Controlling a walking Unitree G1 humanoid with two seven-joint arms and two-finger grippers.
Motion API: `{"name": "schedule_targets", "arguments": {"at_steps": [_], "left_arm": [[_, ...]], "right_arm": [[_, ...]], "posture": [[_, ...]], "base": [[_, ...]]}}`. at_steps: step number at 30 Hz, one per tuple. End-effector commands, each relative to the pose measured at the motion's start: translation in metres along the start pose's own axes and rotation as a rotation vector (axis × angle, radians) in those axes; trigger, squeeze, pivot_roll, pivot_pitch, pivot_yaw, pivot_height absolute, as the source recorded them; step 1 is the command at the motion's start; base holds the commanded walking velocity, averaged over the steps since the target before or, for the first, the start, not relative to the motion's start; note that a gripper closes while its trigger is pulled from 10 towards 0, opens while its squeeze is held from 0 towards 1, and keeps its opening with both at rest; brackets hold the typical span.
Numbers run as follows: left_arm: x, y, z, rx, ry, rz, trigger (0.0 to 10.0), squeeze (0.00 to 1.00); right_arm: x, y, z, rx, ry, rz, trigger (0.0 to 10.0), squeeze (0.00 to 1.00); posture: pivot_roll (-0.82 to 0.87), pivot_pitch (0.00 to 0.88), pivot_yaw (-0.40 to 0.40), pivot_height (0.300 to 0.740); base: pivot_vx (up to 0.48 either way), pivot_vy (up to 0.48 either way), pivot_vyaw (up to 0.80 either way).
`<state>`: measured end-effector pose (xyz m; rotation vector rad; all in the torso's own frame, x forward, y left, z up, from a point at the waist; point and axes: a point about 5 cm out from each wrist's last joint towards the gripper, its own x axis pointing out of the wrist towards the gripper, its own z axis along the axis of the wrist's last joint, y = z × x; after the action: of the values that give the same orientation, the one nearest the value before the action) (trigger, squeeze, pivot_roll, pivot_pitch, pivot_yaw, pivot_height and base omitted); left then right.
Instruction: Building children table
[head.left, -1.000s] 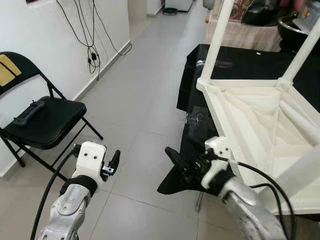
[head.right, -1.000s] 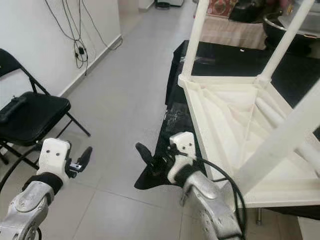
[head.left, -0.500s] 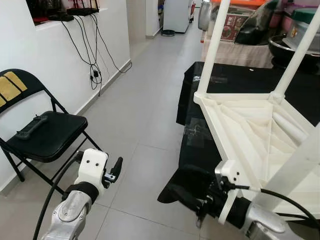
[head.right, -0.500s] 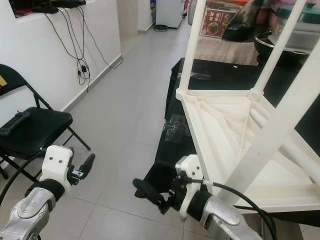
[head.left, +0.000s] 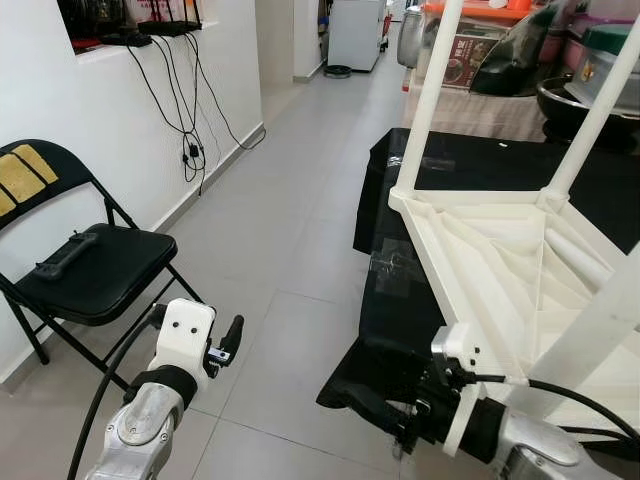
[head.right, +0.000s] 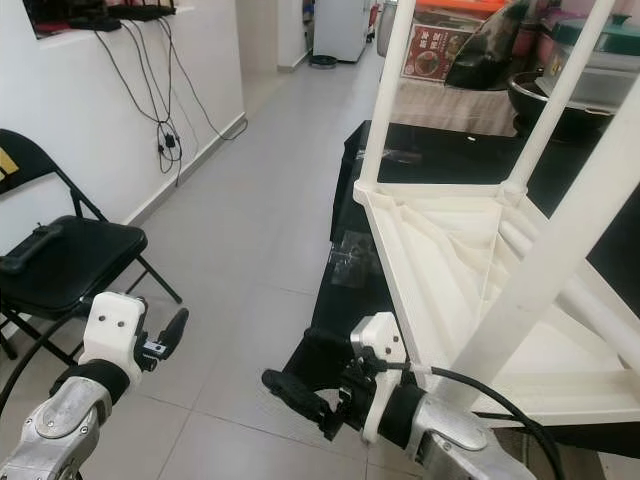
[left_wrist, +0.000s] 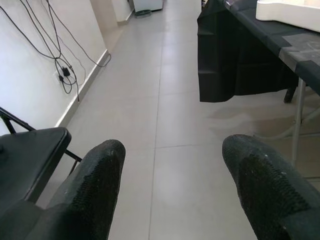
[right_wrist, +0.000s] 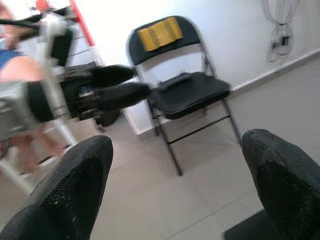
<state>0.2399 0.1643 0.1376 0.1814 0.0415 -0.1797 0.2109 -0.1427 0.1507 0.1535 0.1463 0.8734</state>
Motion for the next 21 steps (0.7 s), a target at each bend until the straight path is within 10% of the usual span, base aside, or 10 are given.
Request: {"name": "schedule_targets", "arguments": {"at_steps": [1,14,21], "left_arm": [[-0.001,0.000,-0.007,0.001,0.037,0.012,10.0,0.00],[0.000,-0.001,-0.005,0.003,0.032,0.011,10.0,0.00],[0.000,-0.004,-0.004,0.003,0.007,-0.011,10.0,0.00]], "right_arm": [[-0.001,-0.007,0.000,-0.012,-0.001,-0.057,10.0,0.00],[0.022,-0.018,-0.002,-0.082,0.002,-0.179,10.0,0.00],[0.026,-0.051,0.001,-0.131,-0.006,-0.455,10.0,0.00]], "posture": [[-0.05,0.036,-0.037,0.740],[-0.04,0.039,-0.040,0.740],[-0.04,0.040,-0.044,0.740]], "base": [[-0.247,0.000,0.00],[-0.246,0.000,0.00],[0.000,0.000,0.00]]}}
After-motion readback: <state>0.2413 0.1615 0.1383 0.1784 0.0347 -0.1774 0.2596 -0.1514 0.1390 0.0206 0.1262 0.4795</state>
